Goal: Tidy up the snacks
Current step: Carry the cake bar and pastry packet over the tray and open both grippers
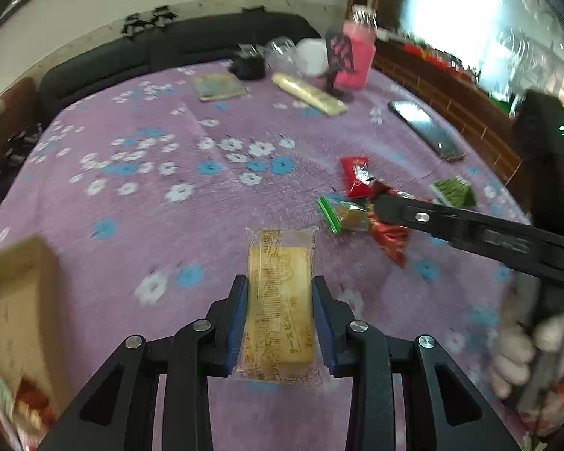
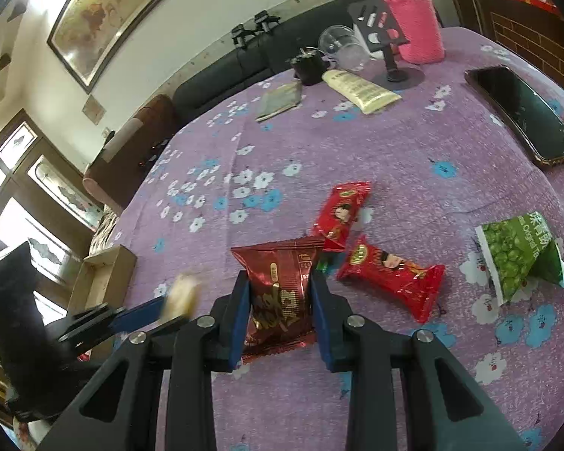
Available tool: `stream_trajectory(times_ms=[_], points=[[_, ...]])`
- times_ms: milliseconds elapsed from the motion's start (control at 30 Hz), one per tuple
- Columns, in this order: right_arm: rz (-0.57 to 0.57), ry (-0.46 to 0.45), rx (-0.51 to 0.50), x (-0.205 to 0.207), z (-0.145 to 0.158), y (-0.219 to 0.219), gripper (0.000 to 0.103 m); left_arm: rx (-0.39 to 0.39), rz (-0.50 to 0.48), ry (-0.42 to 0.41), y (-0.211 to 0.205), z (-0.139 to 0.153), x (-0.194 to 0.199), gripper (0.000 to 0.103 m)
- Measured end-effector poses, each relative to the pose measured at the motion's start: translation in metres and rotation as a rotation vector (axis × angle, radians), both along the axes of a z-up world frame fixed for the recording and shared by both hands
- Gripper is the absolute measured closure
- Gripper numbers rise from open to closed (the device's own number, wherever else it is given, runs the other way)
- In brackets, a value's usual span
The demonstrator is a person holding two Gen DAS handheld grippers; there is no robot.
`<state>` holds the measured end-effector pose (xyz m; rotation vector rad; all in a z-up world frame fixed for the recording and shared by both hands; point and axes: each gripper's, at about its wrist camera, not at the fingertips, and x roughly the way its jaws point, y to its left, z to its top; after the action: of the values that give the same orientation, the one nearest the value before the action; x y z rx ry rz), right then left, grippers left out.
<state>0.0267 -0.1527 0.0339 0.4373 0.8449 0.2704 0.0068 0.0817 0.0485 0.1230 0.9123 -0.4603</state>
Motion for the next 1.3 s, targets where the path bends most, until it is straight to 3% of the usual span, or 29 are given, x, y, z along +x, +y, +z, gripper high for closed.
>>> stream_trajectory(times_ms=[167,300,467,600,967,1300], points=[[0.046,-0.034,-0.024,-0.007,0.004,0.017,0.073,-0.12,0.135,-0.042,0.061,0.03,-0.047,0.068],[0.081,-0.067,-0.069,-0.016,0.007,0.034,0.073,-0.167,0.267,-0.095,0.115,0.043,-0.083,0.068],[0.132,-0.089,-0.134,-0.032,0.008,0.065,0.073,-0.266,0.426,-0.107,0.184,0.04,-0.115,0.068],[0.196,-0.083,-0.151,-0.046,0.012,0.096,0.073,-0.301,0.514,-0.099,0.223,0.029,-0.127,0.068],[0.482,-0.124,-0.193,-0.08,0.041,0.239,0.073,-0.293,0.637,-0.122,0.274,0.009,-0.144,0.068],[0.577,-0.101,-0.267,-0.075,0.026,0.326,0.073,-0.277,0.722,-0.138,0.304,-0.003,-0.142,0.068]])
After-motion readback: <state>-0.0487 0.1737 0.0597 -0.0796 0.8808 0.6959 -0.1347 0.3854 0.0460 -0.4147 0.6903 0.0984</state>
